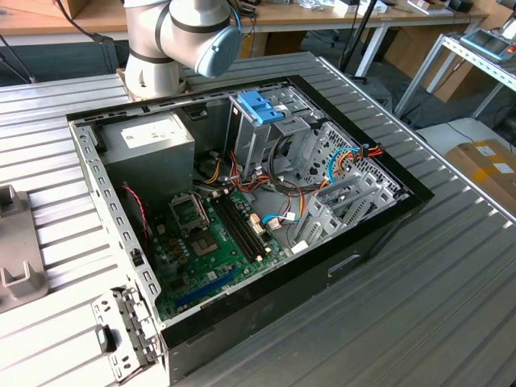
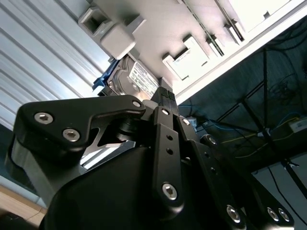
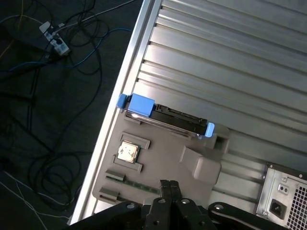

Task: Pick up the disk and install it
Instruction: 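Pick up the disk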

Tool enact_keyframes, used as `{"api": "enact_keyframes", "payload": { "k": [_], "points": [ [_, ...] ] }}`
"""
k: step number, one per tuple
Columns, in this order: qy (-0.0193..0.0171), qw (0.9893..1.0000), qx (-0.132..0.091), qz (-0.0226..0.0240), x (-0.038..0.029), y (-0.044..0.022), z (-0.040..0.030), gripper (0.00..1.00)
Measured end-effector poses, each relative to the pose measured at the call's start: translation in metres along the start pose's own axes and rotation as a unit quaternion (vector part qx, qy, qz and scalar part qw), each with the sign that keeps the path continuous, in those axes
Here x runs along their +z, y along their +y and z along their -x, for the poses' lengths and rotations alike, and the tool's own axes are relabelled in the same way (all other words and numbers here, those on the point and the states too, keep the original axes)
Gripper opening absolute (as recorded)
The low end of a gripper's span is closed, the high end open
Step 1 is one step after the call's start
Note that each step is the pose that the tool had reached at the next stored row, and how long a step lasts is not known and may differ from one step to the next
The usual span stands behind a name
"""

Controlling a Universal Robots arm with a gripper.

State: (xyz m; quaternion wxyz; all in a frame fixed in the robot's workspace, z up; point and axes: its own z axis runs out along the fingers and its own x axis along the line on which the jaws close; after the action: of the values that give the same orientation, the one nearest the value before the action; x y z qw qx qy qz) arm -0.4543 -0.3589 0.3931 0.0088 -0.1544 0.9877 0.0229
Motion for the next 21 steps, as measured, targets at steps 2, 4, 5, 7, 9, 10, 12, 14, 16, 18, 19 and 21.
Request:
{"api": "enact_keyframes", "payload": {
  "k": [2, 4, 5, 7, 9, 10, 12, 14, 16, 18, 19, 21],
  "points": [
    [0.0001, 1.0000, -0.004, 0.0001, 0.0000, 0.0000, 0.0000, 0.10],
    [0.0004, 1.0000, -0.009, 0.0002, 0.0000, 0.0000, 0.0000, 0.10],
    [0.0005, 0.9999, -0.013, 0.0003, 0.0000, 0.0000, 0.0000, 0.10],
    [0.0008, 0.9998, -0.019, 0.0005, 0.0000, 0.0000, 0.0000, 0.10],
    [0.0010, 0.9997, -0.024, 0.0006, 0.0000, 0.0000, 0.0000, 0.10],
    [0.0011, 0.9997, -0.026, 0.0006, 0.0000, 0.0000, 0.0000, 0.10],
    [0.0013, 0.9995, -0.031, 0.0008, 0.0000, 0.0000, 0.0000, 0.10],
    [0.0015, 0.9994, -0.036, 0.0009, 0.0000, 0.0000, 0.0000, 0.10],
    [0.0017, 0.9992, -0.039, 0.0010, 0.0000, 0.0000, 0.0000, 0.10],
    [0.0018, 0.9991, -0.043, 0.0010, 0.0000, 0.0000, 0.0000, 0.10],
    [0.0019, 0.9990, -0.044, 0.0011, 0.0000, 0.0000, 0.0000, 0.10],
    [0.0021, 0.9988, -0.049, 0.0012, 0.0000, 0.0000, 0.0000, 0.10]
  ]
}}
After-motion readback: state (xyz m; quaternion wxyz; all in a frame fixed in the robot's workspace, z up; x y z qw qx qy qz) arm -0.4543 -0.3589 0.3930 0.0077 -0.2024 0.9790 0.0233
